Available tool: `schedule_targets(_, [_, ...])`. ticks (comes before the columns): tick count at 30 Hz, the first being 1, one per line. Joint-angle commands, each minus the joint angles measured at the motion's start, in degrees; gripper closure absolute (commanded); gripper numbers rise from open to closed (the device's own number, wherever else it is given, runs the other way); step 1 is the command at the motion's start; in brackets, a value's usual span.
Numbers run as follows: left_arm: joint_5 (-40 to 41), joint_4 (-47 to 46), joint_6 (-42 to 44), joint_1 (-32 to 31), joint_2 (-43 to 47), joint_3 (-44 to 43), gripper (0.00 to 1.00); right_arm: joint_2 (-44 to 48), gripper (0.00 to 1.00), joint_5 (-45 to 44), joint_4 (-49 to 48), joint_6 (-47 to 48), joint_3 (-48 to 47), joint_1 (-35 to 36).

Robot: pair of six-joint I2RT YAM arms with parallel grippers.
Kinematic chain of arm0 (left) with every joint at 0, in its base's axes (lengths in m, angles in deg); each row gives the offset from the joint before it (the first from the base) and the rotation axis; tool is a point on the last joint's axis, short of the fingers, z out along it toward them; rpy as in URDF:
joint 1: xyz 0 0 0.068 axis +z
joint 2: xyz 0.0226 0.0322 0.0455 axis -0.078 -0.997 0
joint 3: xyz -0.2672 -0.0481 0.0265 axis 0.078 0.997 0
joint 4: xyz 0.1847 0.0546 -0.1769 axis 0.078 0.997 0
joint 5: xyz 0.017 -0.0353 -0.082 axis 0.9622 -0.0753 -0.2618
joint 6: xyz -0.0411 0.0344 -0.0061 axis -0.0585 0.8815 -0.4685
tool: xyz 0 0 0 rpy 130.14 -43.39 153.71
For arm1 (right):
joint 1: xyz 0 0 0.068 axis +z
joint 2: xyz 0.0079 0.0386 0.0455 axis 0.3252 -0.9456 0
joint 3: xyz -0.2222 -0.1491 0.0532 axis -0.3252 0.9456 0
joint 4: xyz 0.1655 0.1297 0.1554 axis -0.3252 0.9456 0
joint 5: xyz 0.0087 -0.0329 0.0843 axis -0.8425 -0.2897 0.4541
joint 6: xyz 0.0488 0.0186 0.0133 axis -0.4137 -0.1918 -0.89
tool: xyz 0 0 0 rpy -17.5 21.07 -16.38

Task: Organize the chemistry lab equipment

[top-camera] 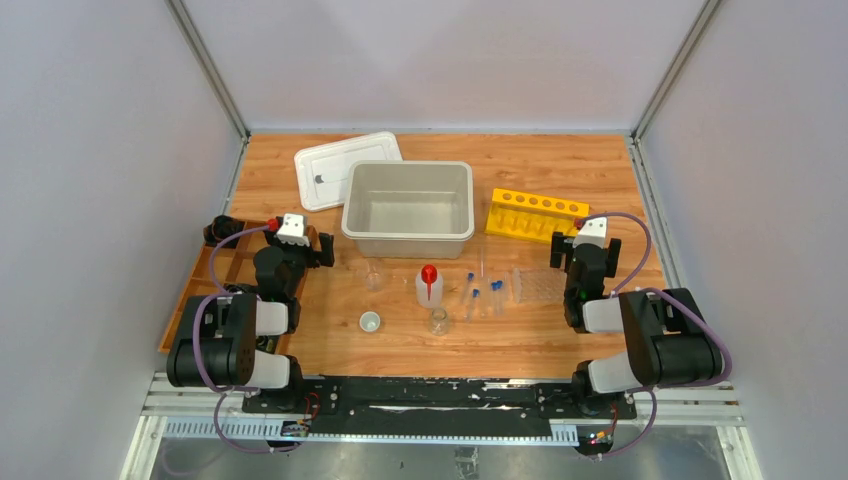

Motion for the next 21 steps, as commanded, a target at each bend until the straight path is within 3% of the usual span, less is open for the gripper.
schedule_targets(1, [0.3,-1.3,1.0,-0.4,0.1,-1.0,0.00,0.3,0.00,-0.1,-1.1,-0.5,-0.9,0.0])
schedule_targets(15, [0.2,-1.5,0.8,-0.3,1.7,-0.4,0.00,2.8,0.00,0.2,-2.2,0.2,0.2,0.0])
schedule_targets(17, [0.4,4.7,0.8,-0.2,6.4,-1.3,0.00,6.4,0.00,-2.1,0.0,-0.6,0.5,0.0])
schedule_targets(21, [0.5,21.0,2.6,-0.2,12.9,-7.2,0.00,16.5,0.00,-3.1,19.0,-5.8,-2.5,0.1])
